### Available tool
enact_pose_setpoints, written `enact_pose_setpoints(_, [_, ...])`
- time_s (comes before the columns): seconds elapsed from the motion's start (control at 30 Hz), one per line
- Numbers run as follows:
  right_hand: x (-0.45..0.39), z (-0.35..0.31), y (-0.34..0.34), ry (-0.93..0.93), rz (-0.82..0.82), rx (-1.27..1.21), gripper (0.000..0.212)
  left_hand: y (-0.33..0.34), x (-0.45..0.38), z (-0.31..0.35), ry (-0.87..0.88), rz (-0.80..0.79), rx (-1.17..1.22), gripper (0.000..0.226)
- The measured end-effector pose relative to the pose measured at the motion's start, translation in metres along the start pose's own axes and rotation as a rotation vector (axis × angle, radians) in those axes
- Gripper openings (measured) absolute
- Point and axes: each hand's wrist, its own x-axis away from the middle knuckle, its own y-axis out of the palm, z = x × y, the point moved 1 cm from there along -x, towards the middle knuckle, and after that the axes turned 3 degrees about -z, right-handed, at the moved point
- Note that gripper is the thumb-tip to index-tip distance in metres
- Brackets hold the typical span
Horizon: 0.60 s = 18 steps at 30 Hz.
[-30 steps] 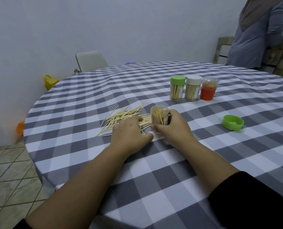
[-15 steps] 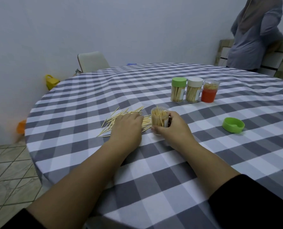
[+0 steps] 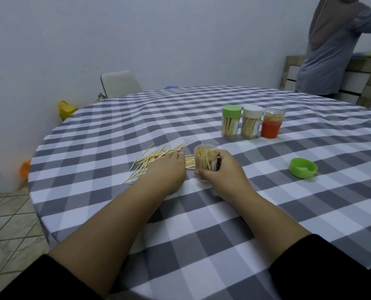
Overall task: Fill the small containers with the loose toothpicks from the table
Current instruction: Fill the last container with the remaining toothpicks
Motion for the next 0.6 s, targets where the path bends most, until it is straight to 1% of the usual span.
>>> enact_pose_setpoints(0.07, [0.0, -0.001, 0.0, 0.0, -0.002, -0.002, 0.048, -0.001, -0.003, 0.005, -0.054, -0.005, -0.003, 0.061])
enact_pose_setpoints(0.1, [0.0, -0.001, 0.0, -0.001, 0.0, -0.003, 0.047, -0.003, -0.003, 0.009, -0.082, 0.002, -0.01, 0.058])
enact_pose_setpoints(0.2, [0.001, -0.001, -0.001, -0.006, 0.003, -0.007, 0.045, -0.01, 0.0, 0.019, -0.118, 0.051, -0.064, 0.037])
enact_pose_setpoints(0.27, [0.001, -0.001, -0.001, -0.006, 0.004, -0.005, 0.044, -0.013, 0.002, 0.025, -0.096, 0.079, -0.126, 0.03])
enact_pose_setpoints(0.4, [0.0, -0.001, -0.002, -0.002, 0.012, 0.005, 0.046, -0.015, 0.002, 0.032, -0.073, 0.131, -0.161, 0.029])
enact_pose_setpoints(0.6, [0.001, -0.001, -0.003, 0.005, 0.006, 0.0, 0.05, -0.005, 0.003, 0.025, -0.114, 0.267, -0.049, 0.028])
